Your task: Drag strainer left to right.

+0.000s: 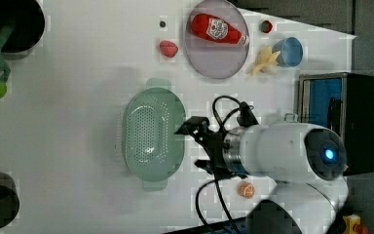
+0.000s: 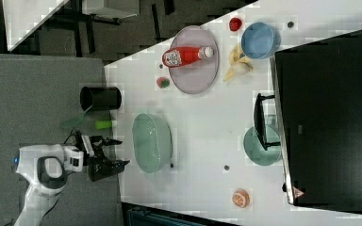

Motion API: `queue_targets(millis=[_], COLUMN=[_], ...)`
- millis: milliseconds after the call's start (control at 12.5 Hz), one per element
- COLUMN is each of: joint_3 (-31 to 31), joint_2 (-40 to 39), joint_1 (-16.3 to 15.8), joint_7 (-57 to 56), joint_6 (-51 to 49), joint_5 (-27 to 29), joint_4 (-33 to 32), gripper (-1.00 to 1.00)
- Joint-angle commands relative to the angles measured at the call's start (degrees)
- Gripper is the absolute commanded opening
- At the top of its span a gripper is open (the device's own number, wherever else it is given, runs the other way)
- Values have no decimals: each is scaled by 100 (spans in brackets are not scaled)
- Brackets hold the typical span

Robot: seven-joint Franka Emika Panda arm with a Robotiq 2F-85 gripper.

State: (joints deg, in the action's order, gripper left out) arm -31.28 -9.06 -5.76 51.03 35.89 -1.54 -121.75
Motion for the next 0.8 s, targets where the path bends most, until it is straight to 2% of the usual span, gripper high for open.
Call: queue_targets(millis=[80,480,800], joint_3=[96,204,539], joint_2=[-645,-1732,-2140], joint_1=[249,129,-16], joint_7=[1635,2582,2642], joint_6=[660,1645,1960], joint_5=[-69,-766,-811], joint_4=[119,124,124], gripper=[100,100,100])
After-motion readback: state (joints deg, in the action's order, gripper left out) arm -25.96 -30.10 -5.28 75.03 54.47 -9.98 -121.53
